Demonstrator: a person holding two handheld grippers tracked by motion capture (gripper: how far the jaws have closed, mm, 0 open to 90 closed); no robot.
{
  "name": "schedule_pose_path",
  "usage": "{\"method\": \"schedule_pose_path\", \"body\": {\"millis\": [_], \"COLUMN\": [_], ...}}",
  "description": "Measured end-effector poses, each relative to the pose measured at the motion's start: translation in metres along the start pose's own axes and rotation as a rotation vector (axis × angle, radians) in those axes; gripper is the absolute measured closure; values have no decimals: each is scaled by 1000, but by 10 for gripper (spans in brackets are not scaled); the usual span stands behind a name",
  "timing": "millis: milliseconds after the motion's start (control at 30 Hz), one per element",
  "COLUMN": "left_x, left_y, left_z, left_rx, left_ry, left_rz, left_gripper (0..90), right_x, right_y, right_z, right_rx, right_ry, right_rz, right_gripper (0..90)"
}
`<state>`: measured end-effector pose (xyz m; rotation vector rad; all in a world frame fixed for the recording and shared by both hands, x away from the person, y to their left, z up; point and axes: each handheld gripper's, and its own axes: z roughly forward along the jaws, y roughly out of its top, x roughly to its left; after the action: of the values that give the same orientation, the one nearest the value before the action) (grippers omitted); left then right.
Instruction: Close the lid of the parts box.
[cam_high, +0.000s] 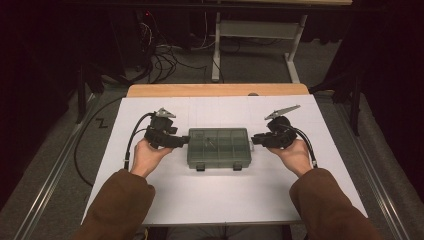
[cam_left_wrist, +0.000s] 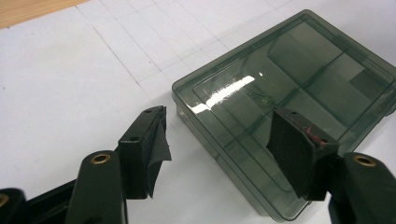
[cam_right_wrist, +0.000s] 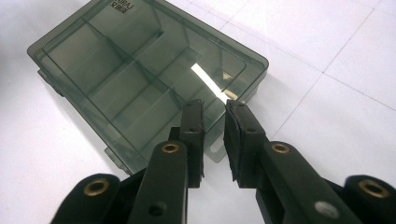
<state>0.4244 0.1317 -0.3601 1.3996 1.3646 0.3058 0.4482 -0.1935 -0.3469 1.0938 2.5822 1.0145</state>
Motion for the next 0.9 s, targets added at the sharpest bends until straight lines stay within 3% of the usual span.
{"method": "schedule_pose_path", "body": {"millis": [400, 633, 900], "left_x": [2, 4, 4], "left_y": [2, 1, 0], "left_z": [-10, -15, -20], "left_rx": [-34, -50, -60], "left_ry": [-14, 2, -7], "left_rz": [-18, -11, -9], "left_gripper": [363, 342, 349], "right_x": [-1, -3, -3], "right_y": [-3, -5, -8], "right_z": [-6, -10, -15], "right_rx": [-20, -30, -46], "right_ry": [-5, -8, -9], "right_rz": [2, 3, 8], "right_gripper": [773, 762, 756]}}
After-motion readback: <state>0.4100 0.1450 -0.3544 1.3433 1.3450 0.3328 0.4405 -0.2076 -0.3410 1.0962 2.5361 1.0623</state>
